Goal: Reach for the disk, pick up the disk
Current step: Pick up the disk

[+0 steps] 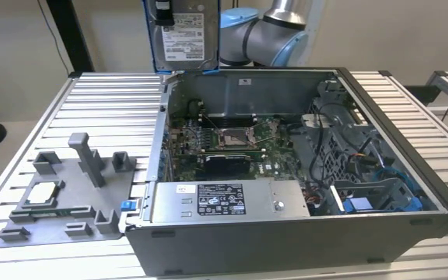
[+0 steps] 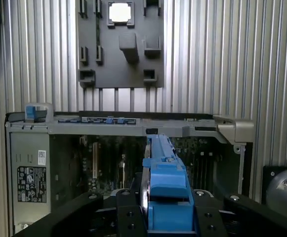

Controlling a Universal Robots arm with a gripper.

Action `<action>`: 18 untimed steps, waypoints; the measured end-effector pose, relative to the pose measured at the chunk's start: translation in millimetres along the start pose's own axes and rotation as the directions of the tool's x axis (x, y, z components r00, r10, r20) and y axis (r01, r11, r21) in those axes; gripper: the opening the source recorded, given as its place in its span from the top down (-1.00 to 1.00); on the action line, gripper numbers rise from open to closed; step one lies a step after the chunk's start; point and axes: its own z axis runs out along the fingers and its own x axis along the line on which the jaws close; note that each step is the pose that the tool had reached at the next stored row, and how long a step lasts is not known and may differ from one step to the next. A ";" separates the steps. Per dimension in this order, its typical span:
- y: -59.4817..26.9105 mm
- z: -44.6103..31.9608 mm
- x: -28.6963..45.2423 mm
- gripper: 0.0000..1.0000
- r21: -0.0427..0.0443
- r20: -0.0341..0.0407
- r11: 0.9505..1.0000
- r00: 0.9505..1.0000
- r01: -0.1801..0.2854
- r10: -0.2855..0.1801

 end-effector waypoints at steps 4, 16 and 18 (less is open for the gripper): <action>-18.3 0.1 -0.1 1.00 0.000 0.000 1.000 1.000 0.000 0.000; -72.6 0.4 -0.5 1.00 0.000 0.000 1.000 1.000 0.000 0.000; -81.4 0.5 -0.6 1.00 0.000 0.000 1.000 1.000 0.000 0.000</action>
